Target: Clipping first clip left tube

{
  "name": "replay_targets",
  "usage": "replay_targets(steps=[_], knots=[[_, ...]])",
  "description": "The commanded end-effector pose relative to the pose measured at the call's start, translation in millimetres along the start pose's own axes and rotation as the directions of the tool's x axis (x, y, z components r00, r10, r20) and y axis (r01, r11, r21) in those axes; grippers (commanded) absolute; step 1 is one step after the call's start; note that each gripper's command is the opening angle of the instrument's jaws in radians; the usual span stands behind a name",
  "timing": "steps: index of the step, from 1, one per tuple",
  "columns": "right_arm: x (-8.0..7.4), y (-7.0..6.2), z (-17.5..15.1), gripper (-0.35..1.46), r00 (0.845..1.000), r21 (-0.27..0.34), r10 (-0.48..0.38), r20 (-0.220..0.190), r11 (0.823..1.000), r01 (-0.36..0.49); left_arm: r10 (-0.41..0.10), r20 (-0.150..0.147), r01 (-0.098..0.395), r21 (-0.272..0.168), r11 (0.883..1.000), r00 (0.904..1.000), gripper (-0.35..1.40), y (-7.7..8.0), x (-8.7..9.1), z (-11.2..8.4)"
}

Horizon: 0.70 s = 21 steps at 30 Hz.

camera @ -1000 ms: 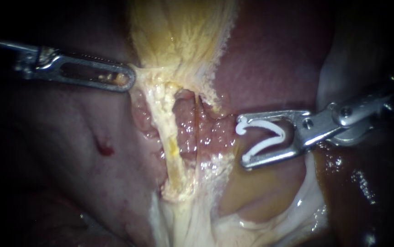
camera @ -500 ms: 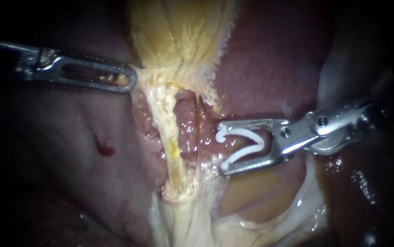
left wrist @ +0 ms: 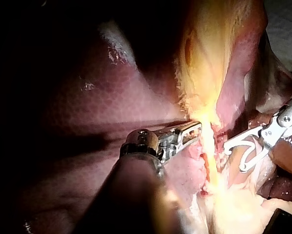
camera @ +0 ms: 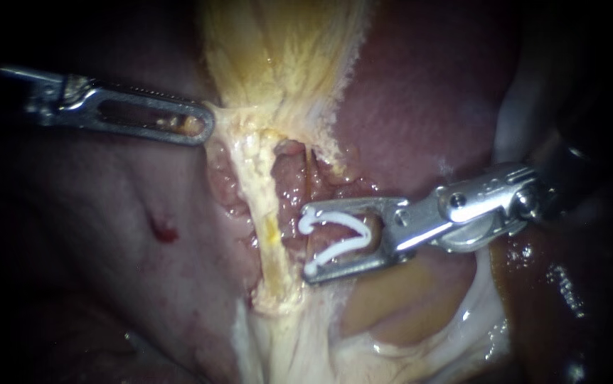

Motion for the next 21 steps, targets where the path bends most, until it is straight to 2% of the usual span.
replay_targets(steps=[1, 9, 21], knots=[[-0.1, 0.0, 0.3, 0.50, 1.000, 0.002, 0.007, 0.000, 1.000, -0.007, 0.000, 0.000, 0.000, 0.000, 1.000, 1.0000, -0.35, 0.0, 0.0, 0.0], [-1.5, 0.5, 1.6, 0.50, 0.999, 0.003, 0.041, 0.002, 0.999, -0.041, 0.000, 0.001, 0.000, -0.001, 1.000, 1.0000, -0.35, -0.3, 0.0, -0.1], [-5.0, 2.8, 3.4, 0.50, 0.995, 0.021, 0.101, 0.007, 0.995, -0.101, -0.001, 0.002, 0.001, -0.003, 1.000, 1.0000, -0.35, -0.8, 0.1, -0.1]])
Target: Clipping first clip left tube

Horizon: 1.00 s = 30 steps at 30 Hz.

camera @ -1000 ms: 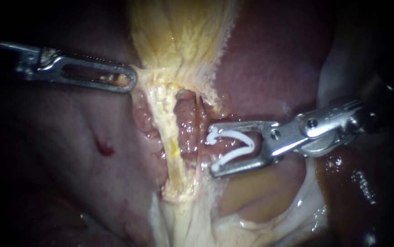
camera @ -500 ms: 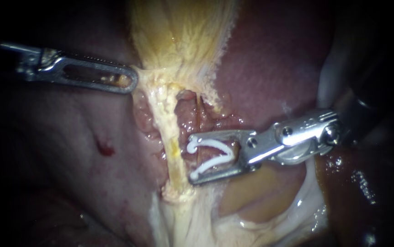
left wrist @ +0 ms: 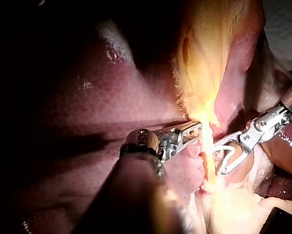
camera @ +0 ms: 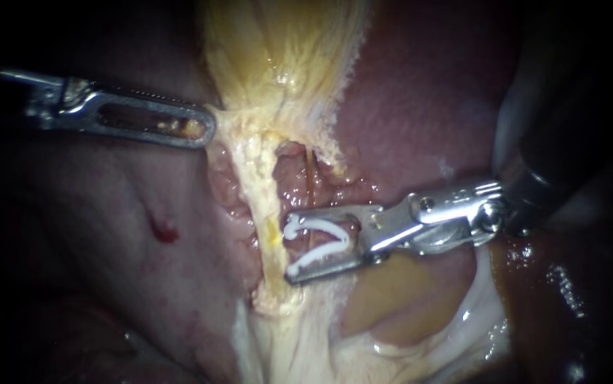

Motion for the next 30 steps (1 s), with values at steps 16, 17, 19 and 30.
replay_targets(steps=[16, 17, 19, 30], knots=[[-1.0, 0.6, 0.8, 0.49, 0.999, 0.041, 0.036, 0.002, 0.998, -0.036, 0.000, -0.001, 0.000, 0.000, 1.000, 1.0000, -0.35, -0.4, 0.1, 0.0], [-1.0, 0.6, 0.9, 0.49, 0.999, 0.042, 0.042, 0.000, 0.998, -0.042, 0.000, 0.000, 0.000, 0.000, 1.000, 1.0000, -0.35, -0.4, 0.1, 0.0], [-0.9, 0.7, 1.1, 0.49, 0.999, 0.041, 0.047, -0.016, 0.998, -0.046, 0.000, 0.000, 0.000, 0.000, 1.000, 1.0000, -0.35, -0.4, 0.1, 0.0], [0.1, 0.4, 2.8, 0.49, 0.995, 0.086, 0.076, -0.064, 0.994, -0.070, -0.001, 0.000, 0.001, -0.001, 1.000, 1.0000, -0.35, -0.4, 0.0, 0.2]])
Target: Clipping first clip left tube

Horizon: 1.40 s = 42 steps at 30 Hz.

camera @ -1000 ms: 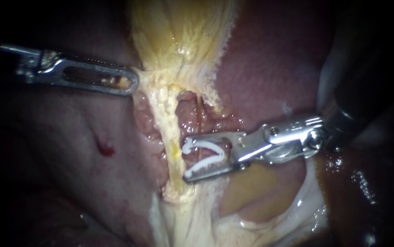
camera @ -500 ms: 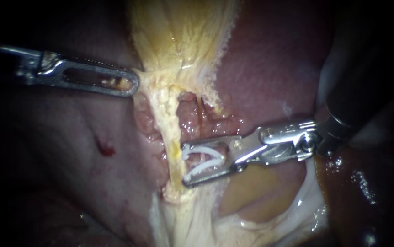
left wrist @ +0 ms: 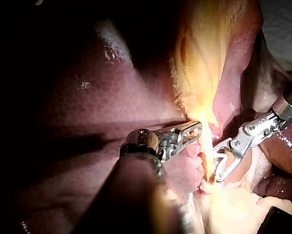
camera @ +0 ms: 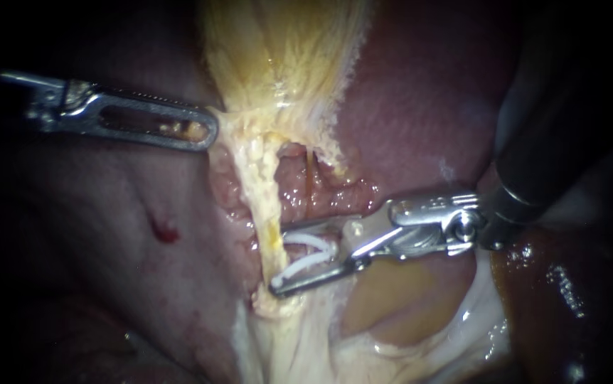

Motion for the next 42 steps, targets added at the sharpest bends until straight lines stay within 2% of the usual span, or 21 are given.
replay_targets(steps=[1, 21, 30, 36, 42], knots=[[0.1, -0.1, 0.2, 0.49, 1.000, 0.003, -0.001, -0.008, 1.000, 0.001, 0.000, 0.000, 0.000, 0.000, 1.000, 1.0000, -0.35, 0.0, 0.0, 0.1], [1.0, 0.2, 3.2, 0.49, 0.997, 0.023, 0.032, -0.067, 0.999, -0.031, -0.001, 0.001, 0.001, -0.001, 1.000, 1.0000, -0.35, 0.2, -0.2, 0.7], [1.5, -0.8, 4.6, 0.49, 0.996, 0.100, 0.035, -0.085, 0.995, -0.026, -0.001, 0.001, 0.001, -0.001, 1.000, 1.0000, -0.35, 0.5, -0.3, 0.9], [1.0, -1.7, 5.4, 0.49, 0.997, 0.152, 0.034, -0.069, 0.988, -0.023, 0.000, 0.000, 0.000, 0.000, 1.000, 1.0000, -0.35, 0.8, -0.3, 0.9], [0.8, -1.7, 5.6, 0.48, 0.997, 0.164, 0.029, -0.068, 0.986, -0.018, 0.000, 0.001, 0.000, 0.000, 1.000, 1.0000, -0.35, 0.8, -0.3, 0.9]])
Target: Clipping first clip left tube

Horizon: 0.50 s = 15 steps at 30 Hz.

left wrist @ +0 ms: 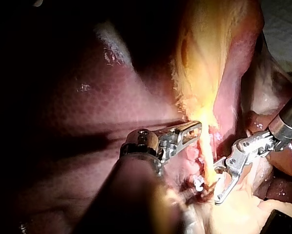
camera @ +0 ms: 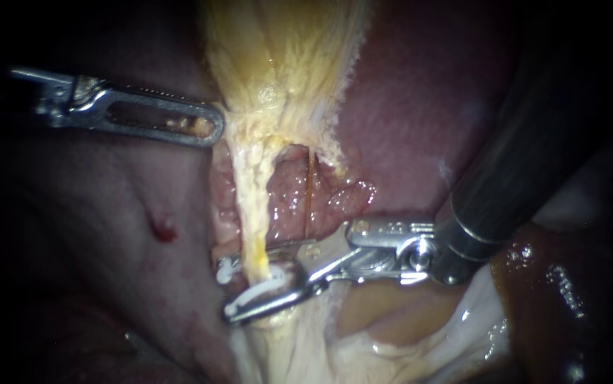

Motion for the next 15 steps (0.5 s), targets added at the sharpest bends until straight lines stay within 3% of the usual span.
replay_targets(steps=[1, 8, 15], knots=[[0.0, 0.1, 0.0, 0.48, 1.000, 0.000, -0.001, 0.001, 1.000, 0.001, 0.000, 0.000, 0.000, 0.000, 1.000, 1.0000, -0.35, 0.0, 0.0, 0.0], [0.0, -0.2, 0.1, 0.49, 1.000, 0.002, -0.002, 0.001, 1.000, 0.002, -0.006, 0.000, 0.006, 0.000, 1.000, 1.0000, -0.35, 0.0, 0.0, 0.1], [0.5, -1.4, 0.4, 0.49, 1.000, 0.025, -0.006, -0.011, 1.000, 0.006, -0.006, 0.000, 0.006, 0.000, 1.000, 1.0000, -0.35, 0.1, -0.1, 0.1]])
